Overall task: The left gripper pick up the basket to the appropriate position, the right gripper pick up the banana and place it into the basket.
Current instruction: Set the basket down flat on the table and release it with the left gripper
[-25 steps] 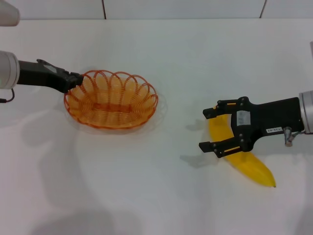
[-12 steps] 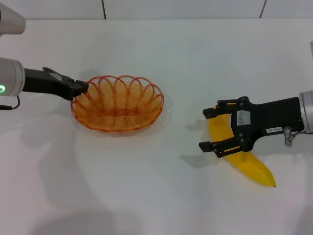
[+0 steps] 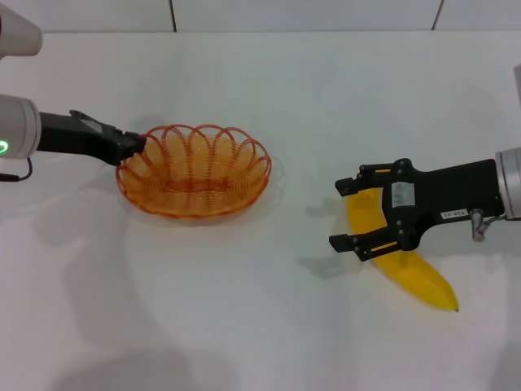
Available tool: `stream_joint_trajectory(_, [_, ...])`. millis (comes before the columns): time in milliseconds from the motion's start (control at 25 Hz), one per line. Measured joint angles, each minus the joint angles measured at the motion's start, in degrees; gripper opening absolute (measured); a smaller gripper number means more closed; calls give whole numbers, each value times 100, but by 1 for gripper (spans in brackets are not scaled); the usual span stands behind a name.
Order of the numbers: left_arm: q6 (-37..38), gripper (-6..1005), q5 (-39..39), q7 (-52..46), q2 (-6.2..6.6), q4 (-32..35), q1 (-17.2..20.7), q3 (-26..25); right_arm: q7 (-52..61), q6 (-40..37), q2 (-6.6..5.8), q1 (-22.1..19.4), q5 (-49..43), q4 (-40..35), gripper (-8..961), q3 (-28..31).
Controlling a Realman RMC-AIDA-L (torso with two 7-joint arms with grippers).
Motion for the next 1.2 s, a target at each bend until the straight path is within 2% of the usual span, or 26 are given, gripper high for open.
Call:
stream_joint_trajectory(560, [-3,95,37,118,17,-96,-7,0,0,-3,0,3,0,0,893,3])
stream_joint_trajectory(960, [-3,323,-1,292,2,-48,18,0,0,0,0,-5,-25,0,893,0])
stream_joint_trajectory(1200, [-17,564,-343,645,-13,177,149,1,-3,3,0,-38,-8,0,894,45])
